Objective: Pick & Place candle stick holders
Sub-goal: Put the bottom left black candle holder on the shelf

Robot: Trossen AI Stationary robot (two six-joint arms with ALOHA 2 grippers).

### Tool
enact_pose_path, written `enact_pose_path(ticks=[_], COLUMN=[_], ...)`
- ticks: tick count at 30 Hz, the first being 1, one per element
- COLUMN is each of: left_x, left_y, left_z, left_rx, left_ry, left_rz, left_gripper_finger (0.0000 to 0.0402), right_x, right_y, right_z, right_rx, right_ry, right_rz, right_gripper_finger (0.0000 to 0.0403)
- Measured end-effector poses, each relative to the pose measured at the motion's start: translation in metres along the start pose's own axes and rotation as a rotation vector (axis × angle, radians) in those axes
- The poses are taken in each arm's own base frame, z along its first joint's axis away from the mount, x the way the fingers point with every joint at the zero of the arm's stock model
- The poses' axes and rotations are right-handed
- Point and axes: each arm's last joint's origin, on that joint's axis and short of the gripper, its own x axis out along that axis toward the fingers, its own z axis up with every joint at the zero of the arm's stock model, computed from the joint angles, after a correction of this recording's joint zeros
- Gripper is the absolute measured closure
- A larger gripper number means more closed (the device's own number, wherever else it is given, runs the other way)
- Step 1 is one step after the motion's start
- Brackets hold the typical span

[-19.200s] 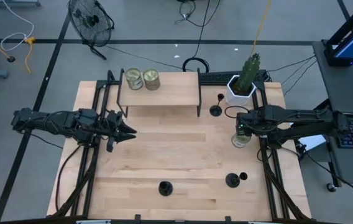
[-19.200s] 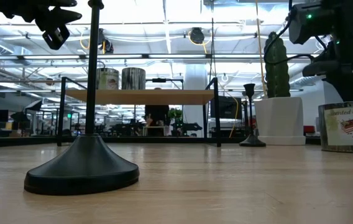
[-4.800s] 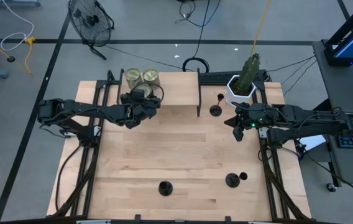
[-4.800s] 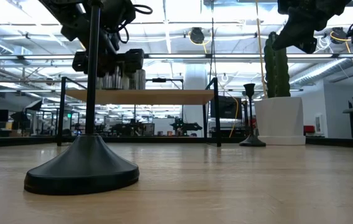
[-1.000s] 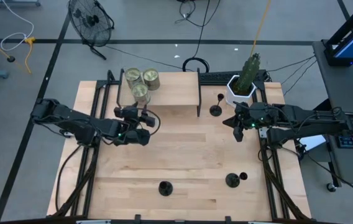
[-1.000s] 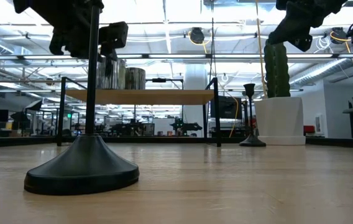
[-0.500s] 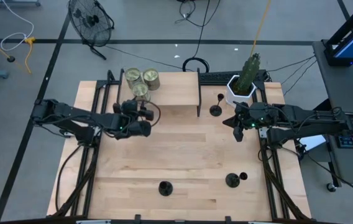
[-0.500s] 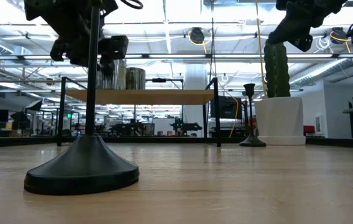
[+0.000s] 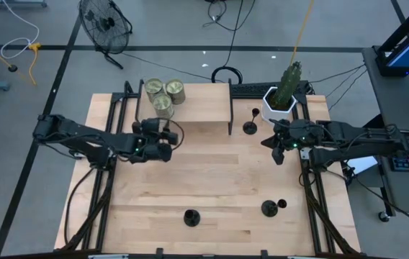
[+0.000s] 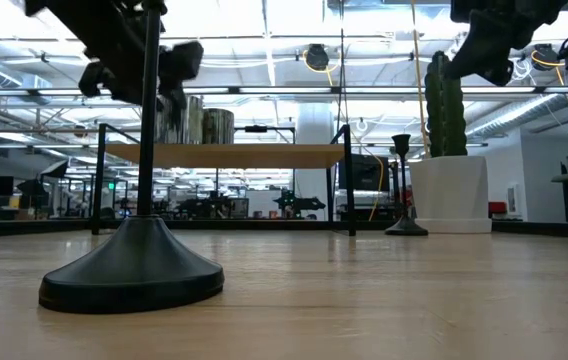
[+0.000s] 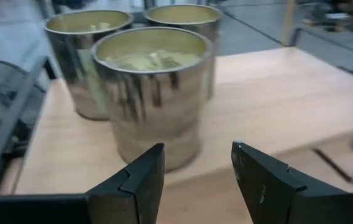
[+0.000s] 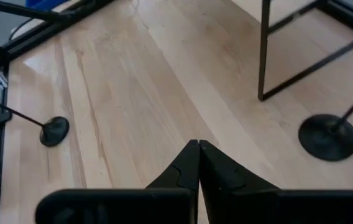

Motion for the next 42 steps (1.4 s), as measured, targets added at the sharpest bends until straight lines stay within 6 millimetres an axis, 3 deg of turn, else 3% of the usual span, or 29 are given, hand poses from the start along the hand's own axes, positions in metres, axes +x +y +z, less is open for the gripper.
enact_pose_path(ticks=[5, 9, 18, 29, 34, 42], left_x=[-0.027, -0.047, -0.091, -0.145, -0.158, -0.162], left_y=[0.001, 0.002, -0.015, -0.008, -0.004, -0.014], left_z=[0.004, 0.005, 0.002, -0.018, -0.025, -0.047], left_rx=[-0.031, -0.046, -0.106, 0.034, 0.141, 0.325], left_ry=[0.051, 0.192, 0.377, 0.544, 0.527, 0.538], left_rz=[-0.15, -0.325, -0.72, -0.993, -1.057, -1.105], left_gripper_finger=[0.0211, 0.0211, 0.0211, 0.0211, 0.0211, 0.0211], right_x=[-0.007, -0.011, -0.012, -0.012, -0.012, -0.012], right_y=[-0.002, -0.003, -0.005, -0.006, -0.006, -0.006], right_z=[-0.001, -0.003, -0.007, -0.01, -0.011, -0.011], right_rx=[0.004, 0.004, -0.007, -0.024, -0.017, -0.015], right_ry=[-0.017, -0.022, 0.017, 0.06, 0.07, 0.065], right_rz=[0.008, 0.009, -0.012, -0.005, -0.011, -0.014], right_gripper_finger=[0.0403, 0.0403, 0.0403, 0.0403, 0.0403, 0.0403])
